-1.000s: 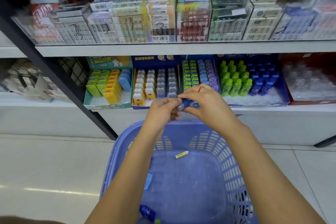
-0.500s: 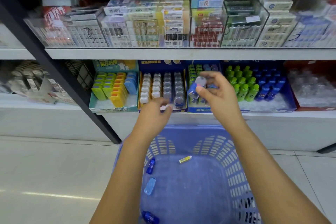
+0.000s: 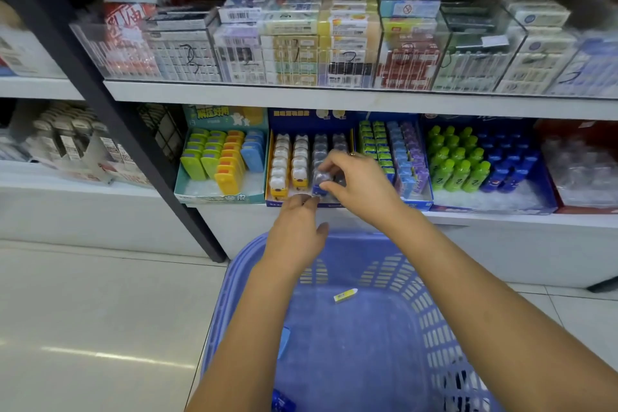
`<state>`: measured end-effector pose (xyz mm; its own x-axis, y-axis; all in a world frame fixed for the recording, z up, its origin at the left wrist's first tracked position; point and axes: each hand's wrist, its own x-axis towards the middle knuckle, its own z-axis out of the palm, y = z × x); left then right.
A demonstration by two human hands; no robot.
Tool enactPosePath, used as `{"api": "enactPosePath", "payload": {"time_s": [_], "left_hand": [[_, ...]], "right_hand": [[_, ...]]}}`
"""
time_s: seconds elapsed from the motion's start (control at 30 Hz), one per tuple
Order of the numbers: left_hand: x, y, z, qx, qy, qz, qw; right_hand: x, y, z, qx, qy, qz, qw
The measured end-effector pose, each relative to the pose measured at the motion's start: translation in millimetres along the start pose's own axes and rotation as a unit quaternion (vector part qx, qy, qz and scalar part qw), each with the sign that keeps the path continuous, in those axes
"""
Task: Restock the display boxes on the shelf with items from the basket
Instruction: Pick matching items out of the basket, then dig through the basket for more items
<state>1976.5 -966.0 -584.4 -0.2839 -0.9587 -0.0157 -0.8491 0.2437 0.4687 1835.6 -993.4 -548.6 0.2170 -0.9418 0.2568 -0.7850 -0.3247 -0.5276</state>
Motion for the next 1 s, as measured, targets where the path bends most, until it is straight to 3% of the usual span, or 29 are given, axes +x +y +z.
{"api": "enactPosePath", "payload": {"time_s": [0.27, 0.53, 0.67, 0.77, 0.83, 0.93, 1.0], "left_hand": [[0, -11, -5, -0.009, 0.020, 0.007, 1.000], [-6, -12, -13, -0.070, 0.061, 0.016, 0.996], [-21, -14, -9, -0.108, 0.082, -0.015, 0.991], [-30, -24, 16, -0.018, -0.073, -0.072, 0.994], [-44, -33, 46, 0.053, -0.216, -0.093, 0.970], [-73, -50, 97, 0.108, -0.413, -0.113, 0.897], [-92, -65, 122, 0.153, -0.482, -0.139, 0.851]], "right_hand": [[12, 5, 9, -0.131, 0.003, -0.031, 0.991], [16, -2, 11, -0.299, -0.043, -0.070, 0.951], [-1, -8, 14, -0.291, -0.020, -0.077, 0.953], [-45, -2, 38, -0.157, -0.050, -0.076, 0.983], [-76, 9, 65, -0.114, -0.176, -0.030, 0.977], [-119, 36, 107, -0.100, -0.401, 0.064, 0.908], [-144, 56, 125, -0.105, -0.498, 0.115, 0.853]]}}
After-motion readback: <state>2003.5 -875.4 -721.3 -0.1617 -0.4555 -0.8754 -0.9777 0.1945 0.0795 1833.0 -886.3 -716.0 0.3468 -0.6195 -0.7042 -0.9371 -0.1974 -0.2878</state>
